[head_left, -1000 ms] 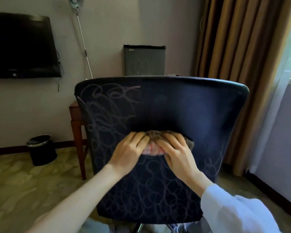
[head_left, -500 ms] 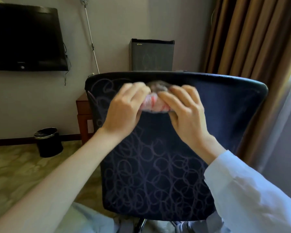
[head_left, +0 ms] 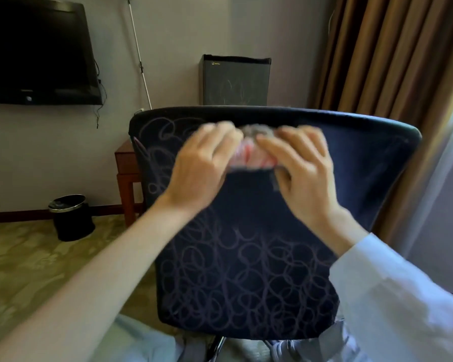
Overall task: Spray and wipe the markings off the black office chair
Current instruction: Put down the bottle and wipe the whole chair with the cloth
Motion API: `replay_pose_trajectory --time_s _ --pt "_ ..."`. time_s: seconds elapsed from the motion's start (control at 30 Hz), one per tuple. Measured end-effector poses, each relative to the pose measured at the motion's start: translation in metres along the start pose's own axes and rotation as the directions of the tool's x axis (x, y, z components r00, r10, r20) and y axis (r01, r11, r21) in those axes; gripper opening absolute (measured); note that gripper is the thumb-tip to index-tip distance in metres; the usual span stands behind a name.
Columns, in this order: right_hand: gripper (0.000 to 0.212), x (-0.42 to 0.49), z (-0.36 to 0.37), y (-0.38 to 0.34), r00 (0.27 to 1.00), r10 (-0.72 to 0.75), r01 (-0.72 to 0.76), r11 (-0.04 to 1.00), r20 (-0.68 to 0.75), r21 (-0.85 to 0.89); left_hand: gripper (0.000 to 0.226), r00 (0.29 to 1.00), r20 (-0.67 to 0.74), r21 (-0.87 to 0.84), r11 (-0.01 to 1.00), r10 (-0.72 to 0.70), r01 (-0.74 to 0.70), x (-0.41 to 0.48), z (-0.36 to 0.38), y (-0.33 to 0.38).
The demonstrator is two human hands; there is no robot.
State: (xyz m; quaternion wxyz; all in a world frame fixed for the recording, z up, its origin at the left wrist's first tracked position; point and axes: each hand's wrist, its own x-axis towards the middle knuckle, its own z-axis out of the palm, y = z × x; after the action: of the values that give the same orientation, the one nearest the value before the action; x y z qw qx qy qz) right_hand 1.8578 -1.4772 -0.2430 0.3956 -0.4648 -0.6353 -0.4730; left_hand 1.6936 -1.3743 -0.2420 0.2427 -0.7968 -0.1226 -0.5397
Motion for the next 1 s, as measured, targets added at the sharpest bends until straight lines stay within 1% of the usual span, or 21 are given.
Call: replay_pose_trajectory --time_s 0.1,0.17,0.27,0.33,0.4,0.5,0.57,0.6,0.67,0.77,0.83,0.87,0.93,1.0 --pt "0.027 0.041 -0.007 0.003 0.997 -0.029 0.026 0.999 -0.076 -0.035 0.028 0.998 -0.056 0.005 1.0 -0.015 0.015 0.035 -0.021 -0.012" --pt "0.026 0.036 -0.001 0.003 0.997 -0.044 0.042 0.998 -0.067 -0.04 0.026 0.999 -0.045 0.0 1.0 -0.01 0.01 0.029 -0.019 -0.015" --pt "0.029 -0.01 0.016 0.0 0.999 -0.045 0.045 0.998 0.02 -0.034 0.026 0.999 0.04 -0.009 1.0 -0.02 0.02 -0.015 0.005 -0.008" --pt "0.032 -0.056 0.031 -0.004 0.994 -0.022 0.024 1.0 0.105 -0.015 0.029 0.993 0.118 -0.038 0.999 -0.024 0.028 -0.056 0.027 0.001" --pt "0.036 -0.105 0.044 -0.011 0.975 0.014 -0.017 1.0 0.223 0.008 0.028 0.981 0.195 -0.082 0.996 -0.005 0.022 -0.099 0.046 0.011" --pt "0.034 -0.159 0.055 -0.027 0.929 0.056 -0.07 0.997 0.365 0.025 0.023 0.942 0.331 -0.093 0.995 0.058 -0.028 -0.151 0.063 0.023" --pt "0.033 -0.166 0.056 -0.035 0.921 0.066 -0.089 0.995 0.384 0.043 0.037 0.911 0.406 -0.113 0.993 0.075 -0.032 -0.163 0.065 0.027" --pt "0.032 -0.162 0.055 -0.036 0.927 0.07 -0.096 0.994 0.368 0.052 0.038 0.912 0.403 -0.118 0.992 0.078 -0.033 -0.162 0.064 0.025" --pt "0.032 -0.137 0.05 -0.035 0.95 0.069 -0.096 0.993 0.304 0.073 0.026 0.941 0.329 -0.104 0.994 0.078 -0.046 -0.142 0.056 0.017" --pt "0.032 -0.066 0.036 -0.027 0.99 0.012 -0.021 0.998 0.141 0.061 0.026 0.987 0.156 0.014 0.999 0.037 -0.039 -0.081 0.028 -0.004" --pt "0.029 -0.009 0.026 -0.023 0.999 -0.037 0.037 0.999 0.016 0.032 0.027 0.999 0.036 0.083 0.996 0.014 -0.017 -0.035 0.002 -0.021" --pt "0.027 0.016 0.023 -0.022 0.998 -0.054 0.054 0.998 -0.026 0.019 0.028 1.0 0.0 0.092 0.996 0.005 -0.005 -0.016 -0.009 -0.03" --pt "0.023 0.049 0.02 -0.024 0.995 -0.073 0.073 0.997 -0.065 -0.004 0.03 0.999 -0.037 0.088 0.996 -0.01 0.013 0.007 -0.026 -0.043" --pt "0.023 0.052 0.025 -0.029 0.994 -0.088 0.087 0.996 -0.056 -0.019 0.031 0.999 -0.042 0.081 0.996 -0.032 0.035 0.005 -0.029 -0.048"
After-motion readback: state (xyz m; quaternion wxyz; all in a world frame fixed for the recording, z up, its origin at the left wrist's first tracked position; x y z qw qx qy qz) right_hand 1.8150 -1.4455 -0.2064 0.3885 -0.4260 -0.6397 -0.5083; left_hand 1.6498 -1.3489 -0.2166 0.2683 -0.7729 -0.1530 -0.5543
